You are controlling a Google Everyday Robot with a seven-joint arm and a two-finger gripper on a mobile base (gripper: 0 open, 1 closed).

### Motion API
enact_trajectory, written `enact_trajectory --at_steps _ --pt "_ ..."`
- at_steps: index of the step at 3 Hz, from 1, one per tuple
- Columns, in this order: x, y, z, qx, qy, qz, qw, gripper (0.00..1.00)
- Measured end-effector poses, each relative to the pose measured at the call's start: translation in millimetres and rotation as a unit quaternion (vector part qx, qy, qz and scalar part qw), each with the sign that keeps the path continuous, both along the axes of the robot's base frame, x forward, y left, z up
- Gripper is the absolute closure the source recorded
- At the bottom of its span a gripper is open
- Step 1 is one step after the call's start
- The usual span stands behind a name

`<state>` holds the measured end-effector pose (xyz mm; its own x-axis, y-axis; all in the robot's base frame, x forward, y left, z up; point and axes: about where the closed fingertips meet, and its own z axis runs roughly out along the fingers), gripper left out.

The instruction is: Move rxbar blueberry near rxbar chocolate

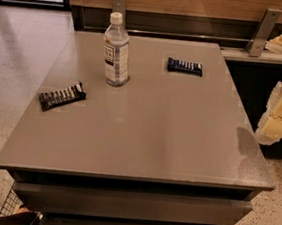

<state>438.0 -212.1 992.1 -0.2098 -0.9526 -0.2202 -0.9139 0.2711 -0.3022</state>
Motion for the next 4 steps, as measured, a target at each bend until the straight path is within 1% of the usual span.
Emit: enact_trajectory --at_steps 1,2,3,4 --pt "0.6 -0.1 0.8 0.001 -0.002 0.000 1.0000 0.00" --pt "24.6 -7.2 2.0 0.028 -0.016 0.001 0.9995 0.00" --pt "111.2 -16.6 -0.7 0.138 -0.067 0.031 0.9877 0.00" --pt "157.8 -15.4 -7.8 0.209 -0.091 0.052 0.9723 0.00"
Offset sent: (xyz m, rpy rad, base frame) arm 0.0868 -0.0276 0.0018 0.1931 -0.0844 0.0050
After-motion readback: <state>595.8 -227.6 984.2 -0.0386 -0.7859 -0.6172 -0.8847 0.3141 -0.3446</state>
